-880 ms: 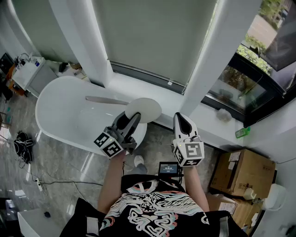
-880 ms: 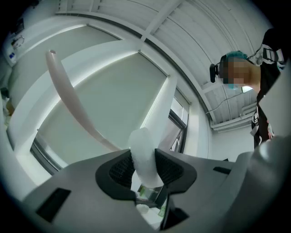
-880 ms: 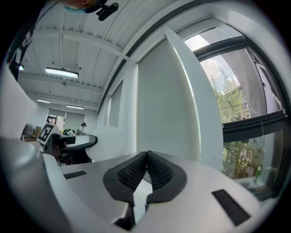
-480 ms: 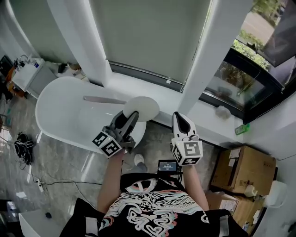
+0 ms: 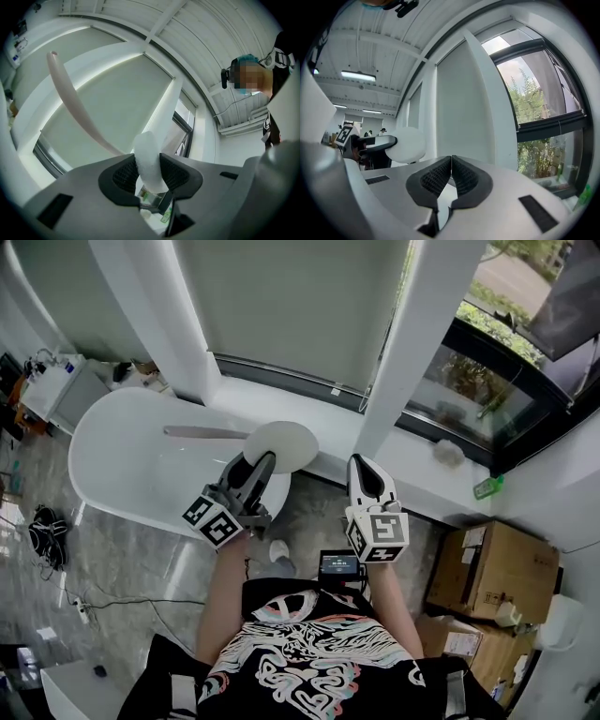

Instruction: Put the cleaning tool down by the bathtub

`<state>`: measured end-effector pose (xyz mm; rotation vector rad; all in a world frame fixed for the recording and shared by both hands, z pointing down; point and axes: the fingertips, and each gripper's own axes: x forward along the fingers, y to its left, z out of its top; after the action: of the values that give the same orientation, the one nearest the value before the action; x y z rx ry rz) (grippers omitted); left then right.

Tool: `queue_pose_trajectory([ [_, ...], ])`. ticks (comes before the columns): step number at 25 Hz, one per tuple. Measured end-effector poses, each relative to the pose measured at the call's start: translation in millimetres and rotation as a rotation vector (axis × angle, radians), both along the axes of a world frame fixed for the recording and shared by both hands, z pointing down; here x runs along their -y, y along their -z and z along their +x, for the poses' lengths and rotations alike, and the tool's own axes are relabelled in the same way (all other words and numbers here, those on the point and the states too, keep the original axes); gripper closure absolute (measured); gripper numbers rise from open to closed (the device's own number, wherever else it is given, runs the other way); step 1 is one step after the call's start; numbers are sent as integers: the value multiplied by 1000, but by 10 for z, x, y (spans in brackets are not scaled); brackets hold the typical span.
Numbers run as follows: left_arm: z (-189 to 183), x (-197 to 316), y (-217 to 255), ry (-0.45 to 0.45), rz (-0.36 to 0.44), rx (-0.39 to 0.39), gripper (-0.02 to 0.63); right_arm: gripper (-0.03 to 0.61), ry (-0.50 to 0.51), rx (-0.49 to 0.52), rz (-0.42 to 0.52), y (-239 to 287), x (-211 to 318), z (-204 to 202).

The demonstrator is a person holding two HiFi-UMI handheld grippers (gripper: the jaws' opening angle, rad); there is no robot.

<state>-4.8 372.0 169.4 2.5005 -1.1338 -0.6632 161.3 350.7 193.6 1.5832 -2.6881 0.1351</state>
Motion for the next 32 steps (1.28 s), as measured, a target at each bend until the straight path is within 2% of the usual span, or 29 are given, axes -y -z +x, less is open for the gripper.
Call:
queue_pose_trajectory([
  [7,109,55,-74,-13,-26,-17,474,551,22,-15,2,-29,-23,69],
  [14,324,388,-164,-59,-41,-14,474,551,11,-51,-8,-135,227,160],
  [21,368,1124,-310,-95,-66,-30,474,551,-22,-67,-40,-290,897,243],
  [24,290,1553,-361,-98,-83,-37,474,551,-22,-67,-57,-322,1321,167],
  [32,85,2339,-420,-112,-101,-52,474,551,-14,-54,-83,-318,2058,-61],
])
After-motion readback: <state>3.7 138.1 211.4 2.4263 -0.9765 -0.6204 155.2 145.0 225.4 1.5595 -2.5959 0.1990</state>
